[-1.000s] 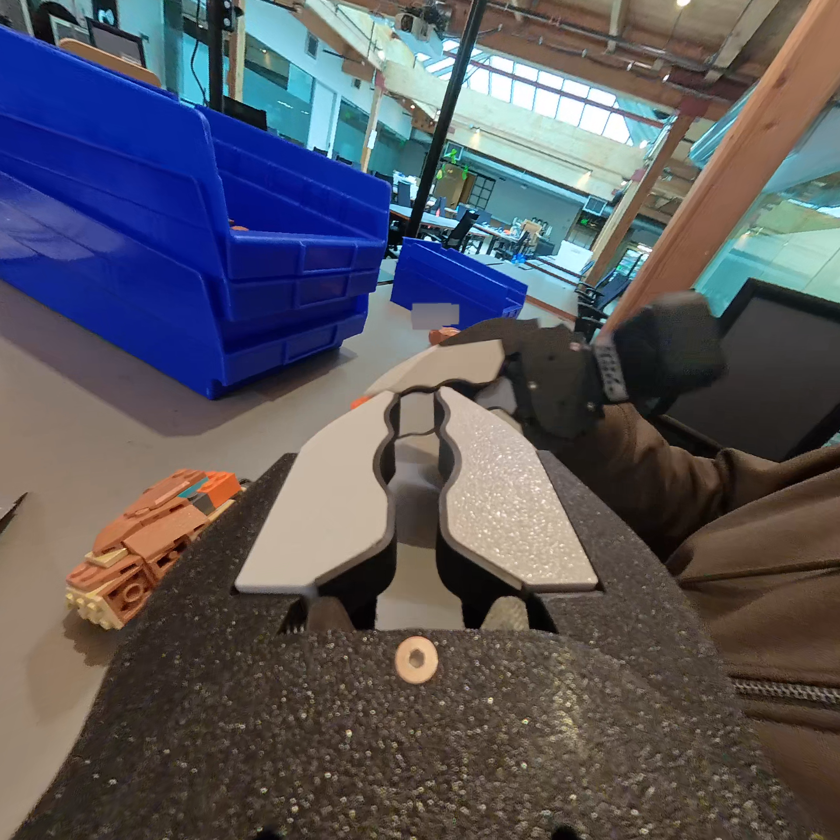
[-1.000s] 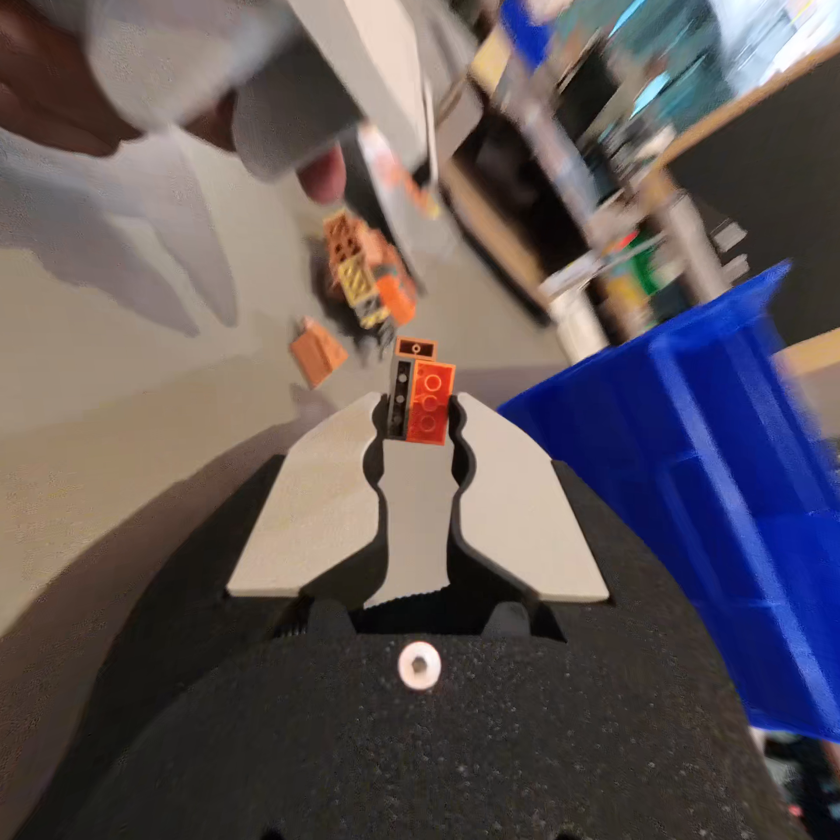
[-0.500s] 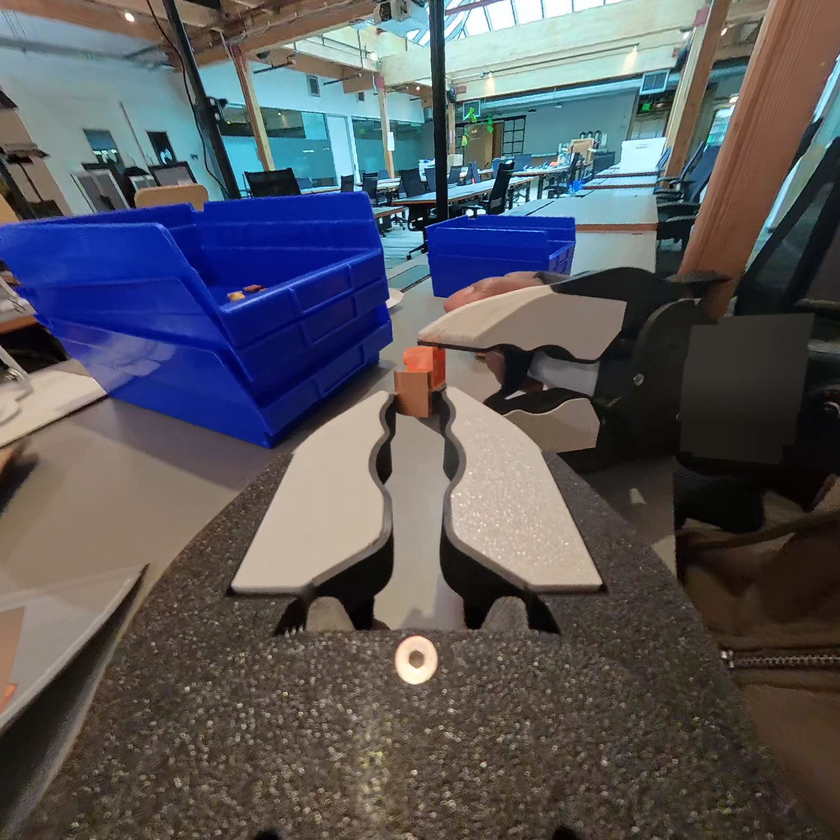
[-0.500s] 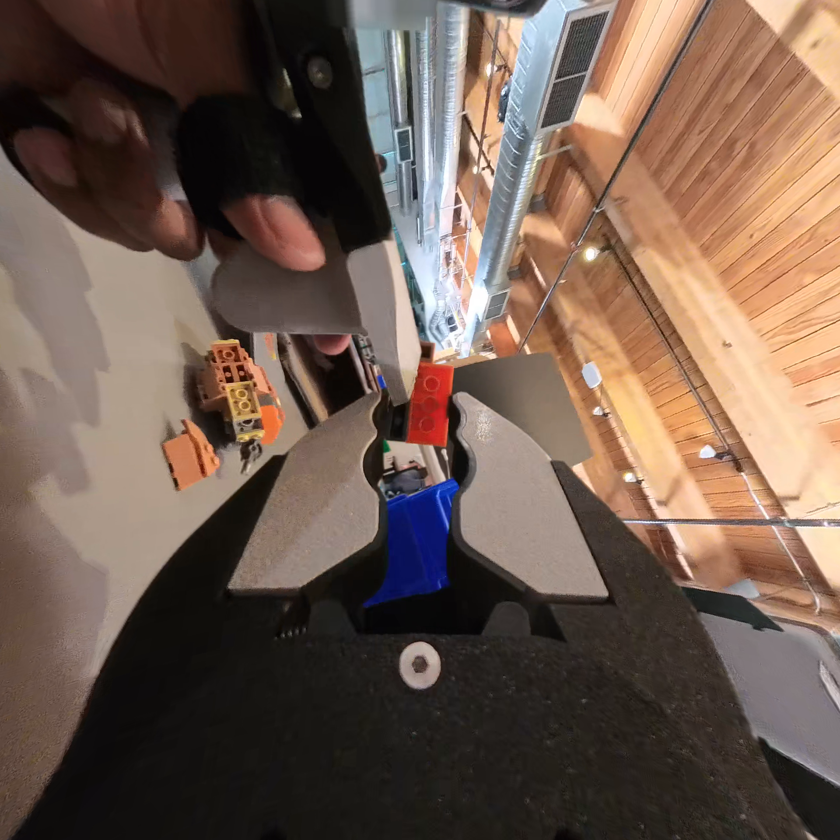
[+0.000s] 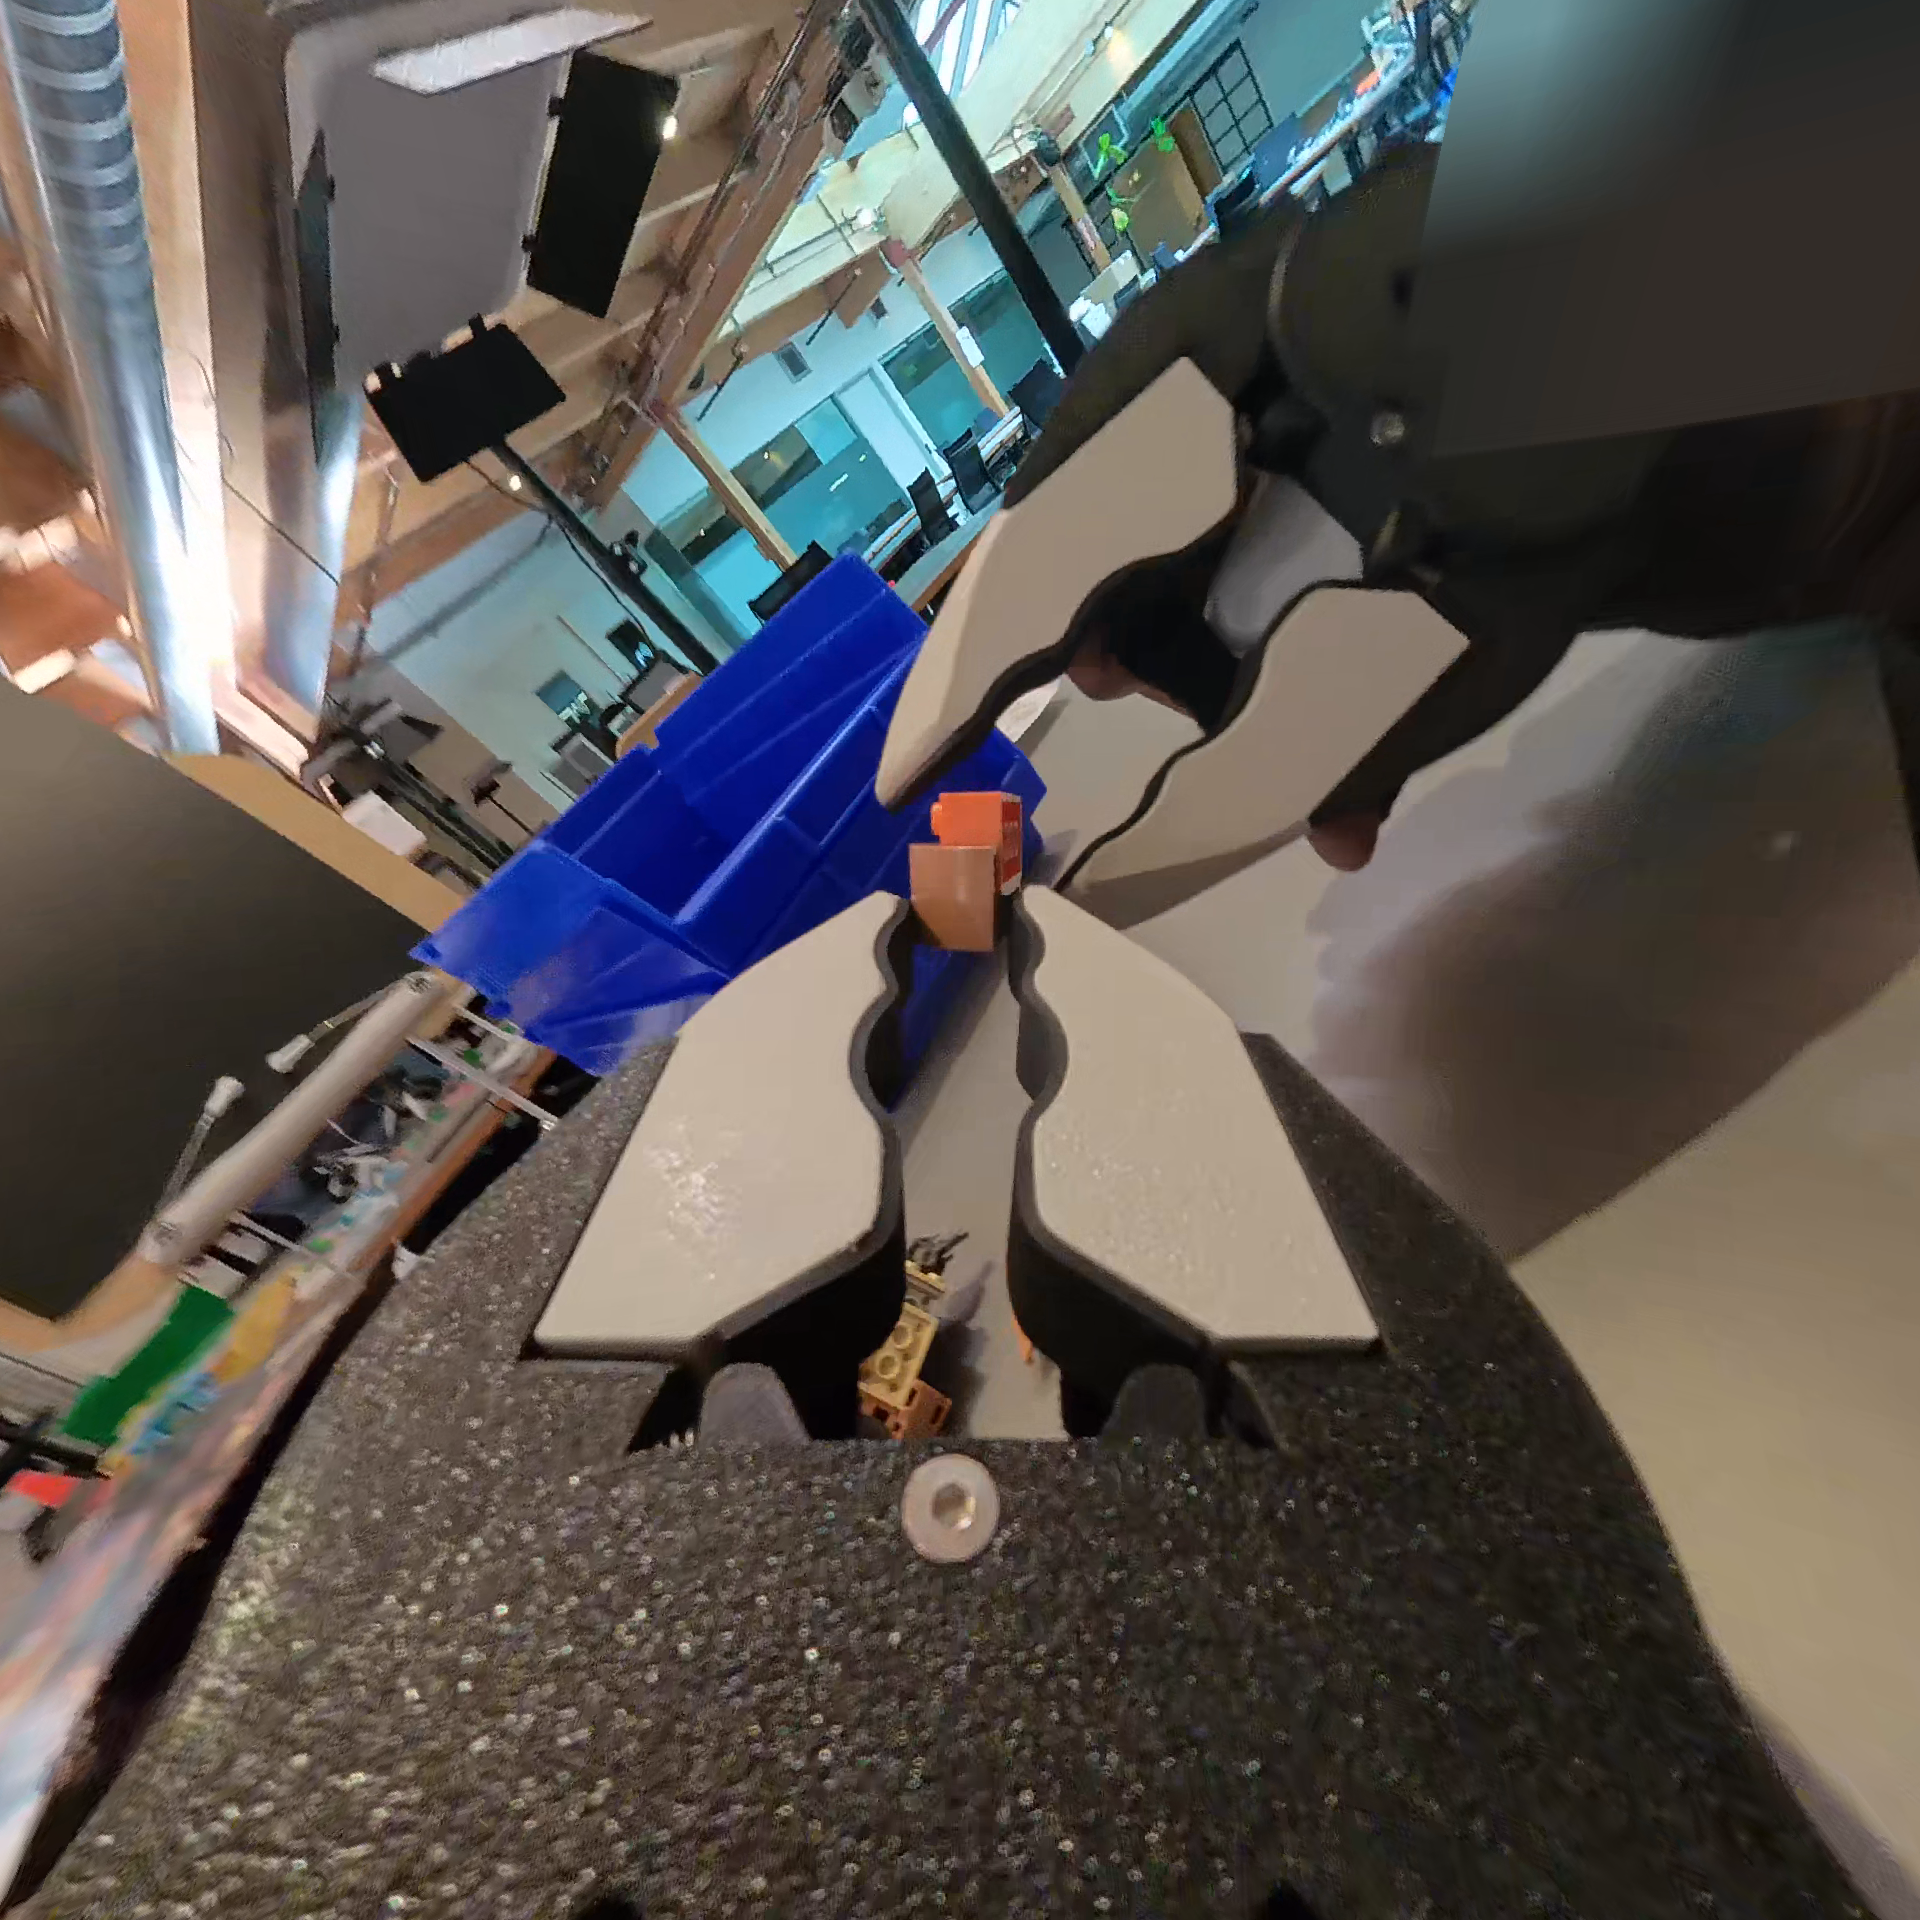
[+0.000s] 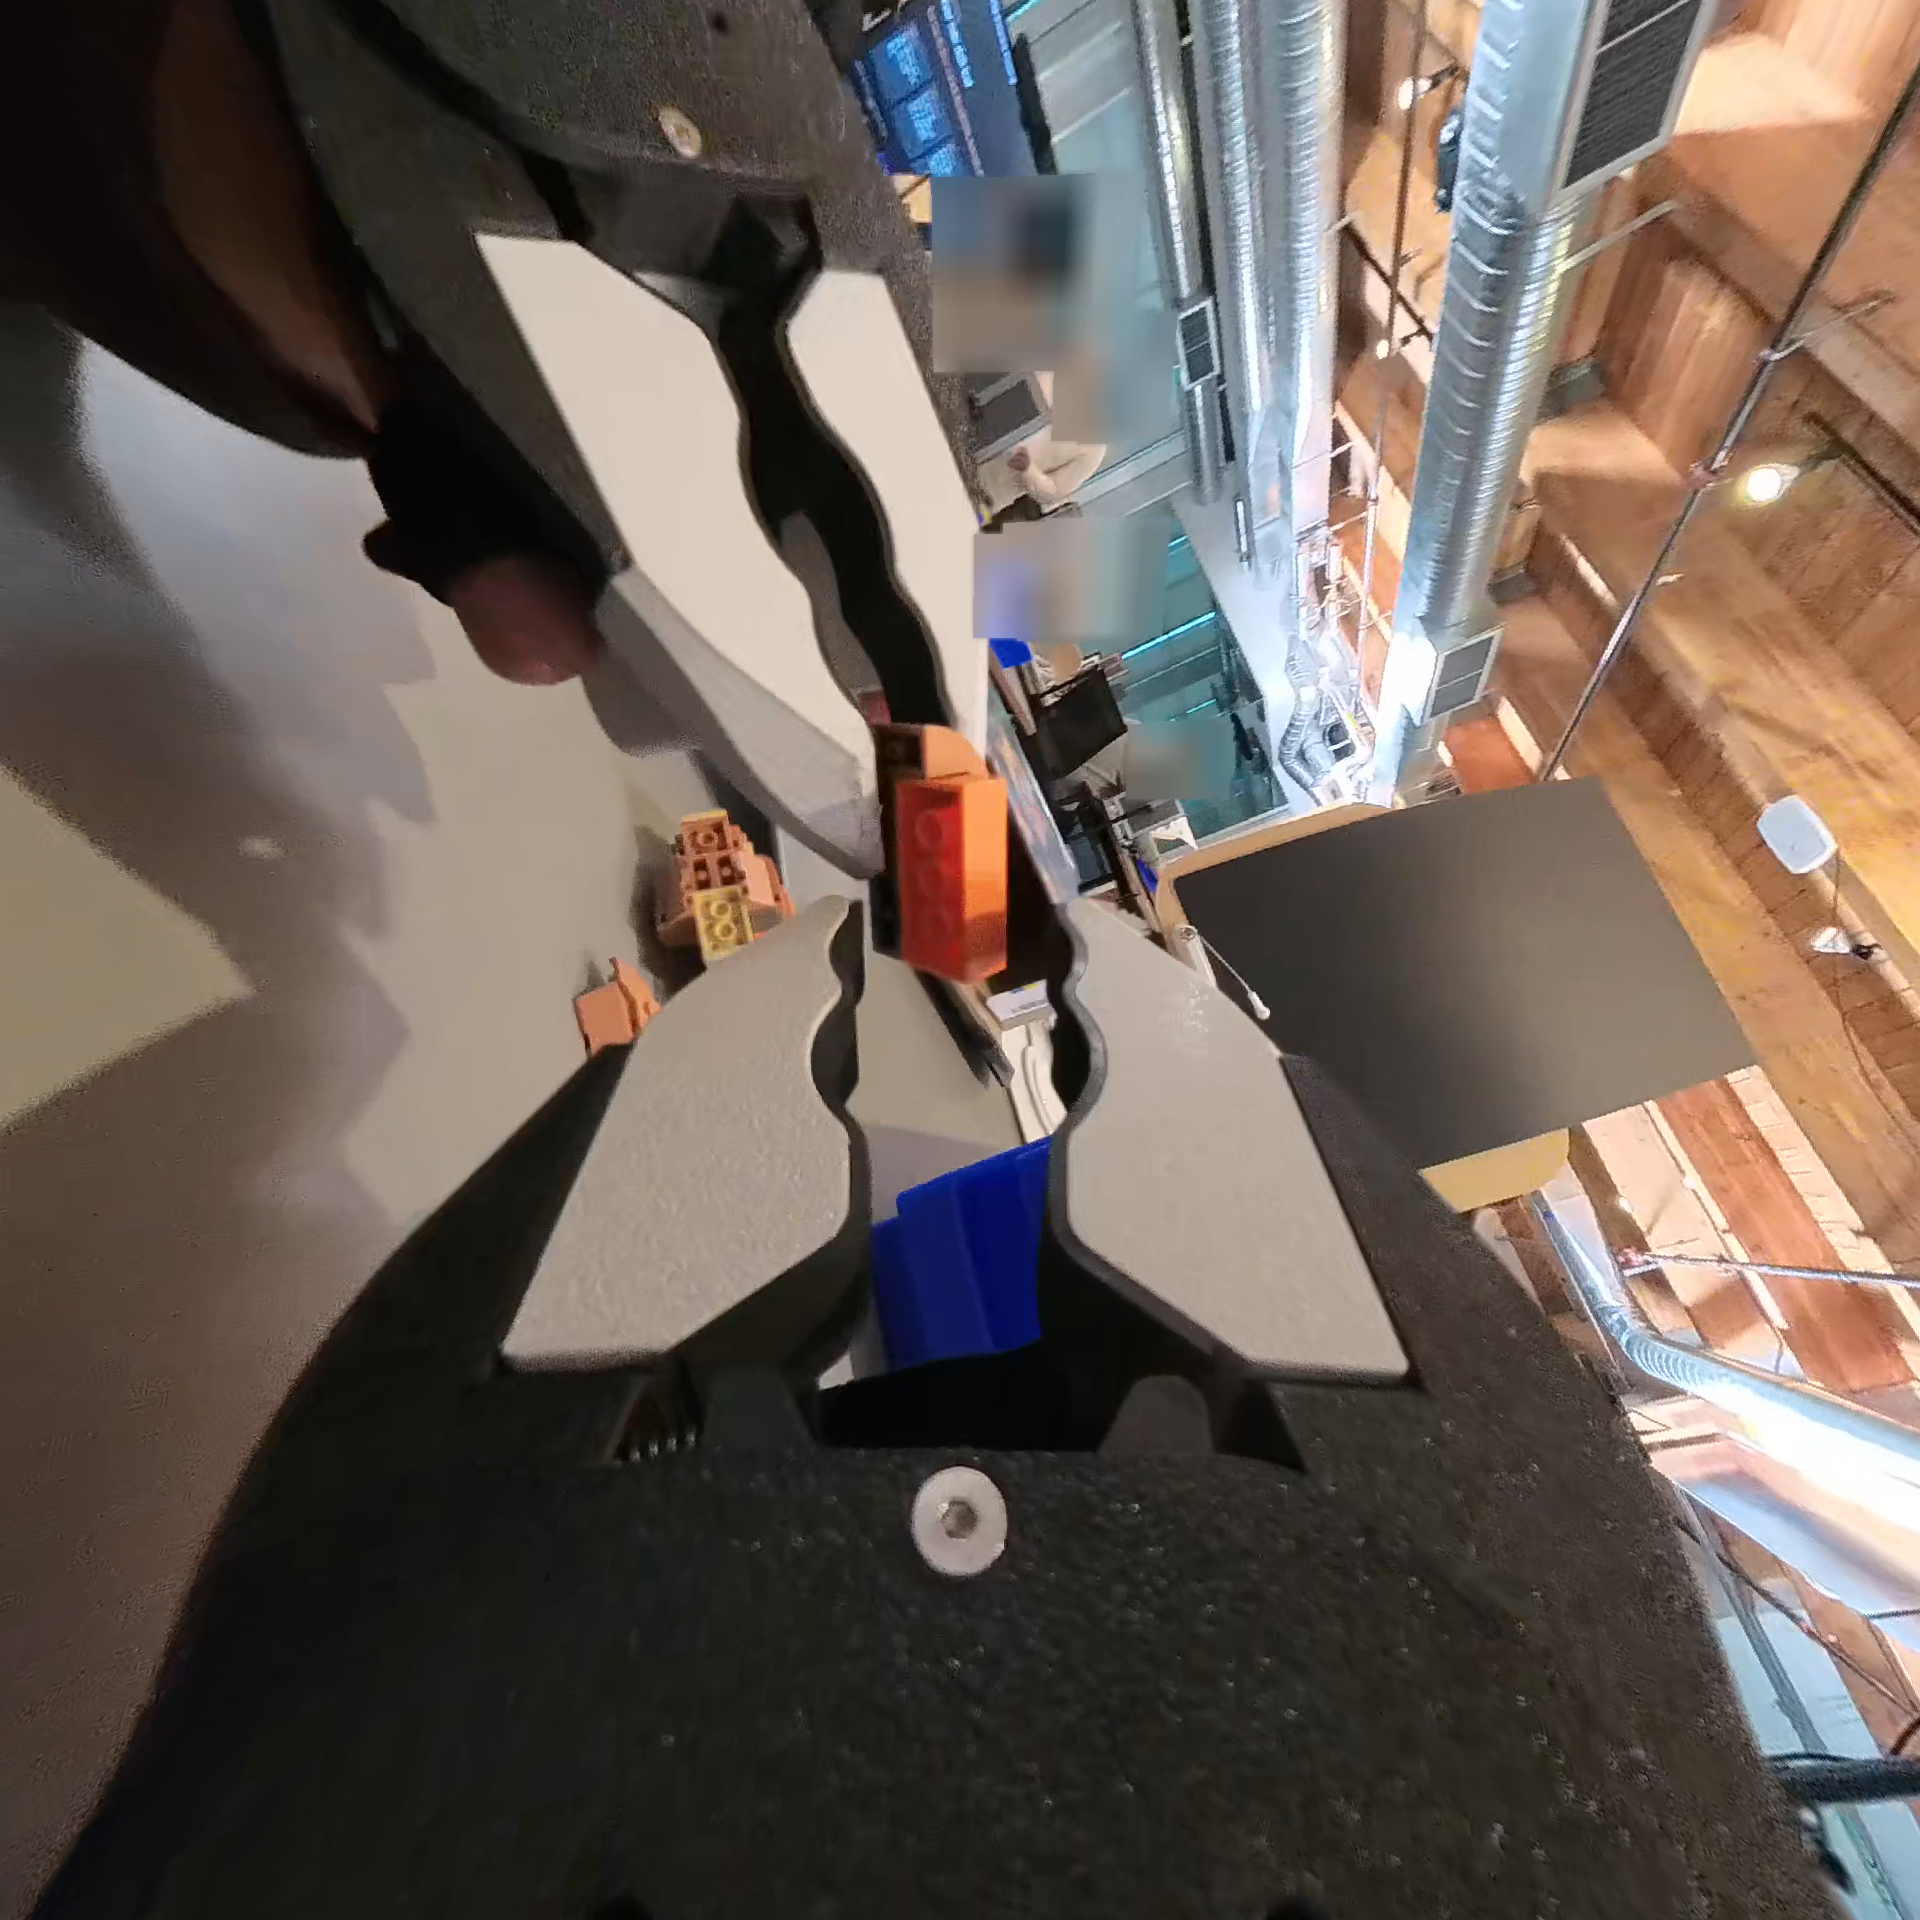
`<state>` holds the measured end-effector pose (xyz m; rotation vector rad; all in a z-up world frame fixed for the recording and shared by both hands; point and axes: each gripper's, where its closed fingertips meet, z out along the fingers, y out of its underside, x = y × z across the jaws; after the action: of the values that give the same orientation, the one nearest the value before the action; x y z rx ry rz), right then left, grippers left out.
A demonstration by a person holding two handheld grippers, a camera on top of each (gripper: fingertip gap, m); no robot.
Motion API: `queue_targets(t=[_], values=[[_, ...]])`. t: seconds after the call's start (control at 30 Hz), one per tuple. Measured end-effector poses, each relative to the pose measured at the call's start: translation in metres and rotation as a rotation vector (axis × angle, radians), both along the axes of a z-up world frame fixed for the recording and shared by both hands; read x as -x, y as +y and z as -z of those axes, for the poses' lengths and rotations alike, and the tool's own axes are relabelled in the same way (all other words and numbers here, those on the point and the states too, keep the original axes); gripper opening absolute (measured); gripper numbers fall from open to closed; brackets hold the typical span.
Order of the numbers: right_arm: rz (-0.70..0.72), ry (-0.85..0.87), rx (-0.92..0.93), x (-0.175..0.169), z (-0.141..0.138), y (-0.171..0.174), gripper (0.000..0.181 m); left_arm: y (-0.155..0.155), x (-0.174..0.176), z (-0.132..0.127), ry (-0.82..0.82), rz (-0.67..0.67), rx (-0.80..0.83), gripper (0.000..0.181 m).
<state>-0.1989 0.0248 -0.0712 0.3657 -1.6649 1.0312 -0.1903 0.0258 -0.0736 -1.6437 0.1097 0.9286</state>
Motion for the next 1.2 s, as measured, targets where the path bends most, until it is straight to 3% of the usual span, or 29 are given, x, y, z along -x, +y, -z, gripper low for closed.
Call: queue_targets(t=[0.17, 0.33, 0.47, 0.6, 0.77, 1.03, 1.2], values=[[-0.036, -0.014, -0.057, -0.007, 0.001, -0.003, 0.023, 0.0, -0.008, -0.004, 0.159, 0.003, 0.037, 0.017], [-0.005, 0.081, -0.093, -0.007, -0.002, -0.001, 0.021, 0.001, -0.009, -0.004, 0.146, 0.015, 0.027, 0.017], [0.137, 0.212, 0.032, 0.008, -0.023, 0.012, 0.021, -0.001, 0.0, 0.003, -0.146, 0.058, -0.056, 0.026], [0.293, 0.351, 0.084, 0.02, -0.031, 0.017, 0.021, -0.001, 0.005, -0.008, -0.513, 0.16, -0.299, 0.038], [0.42, 0.451, 0.058, 0.022, -0.026, 0.002, 0.021, 0.001, 0.009, -0.02, -0.665, 0.211, -0.475, 0.039], [0.396, 0.467, 0.099, 0.014, -0.028, -0.016, 0.021, -0.004, 0.007, -0.026, -0.562, 0.192, -0.488, 0.027], [0.171, 0.258, 0.099, 0.002, -0.02, -0.021, 0.033, -0.004, 0.0, -0.028, -0.429, 0.189, -0.408, 0.027]])
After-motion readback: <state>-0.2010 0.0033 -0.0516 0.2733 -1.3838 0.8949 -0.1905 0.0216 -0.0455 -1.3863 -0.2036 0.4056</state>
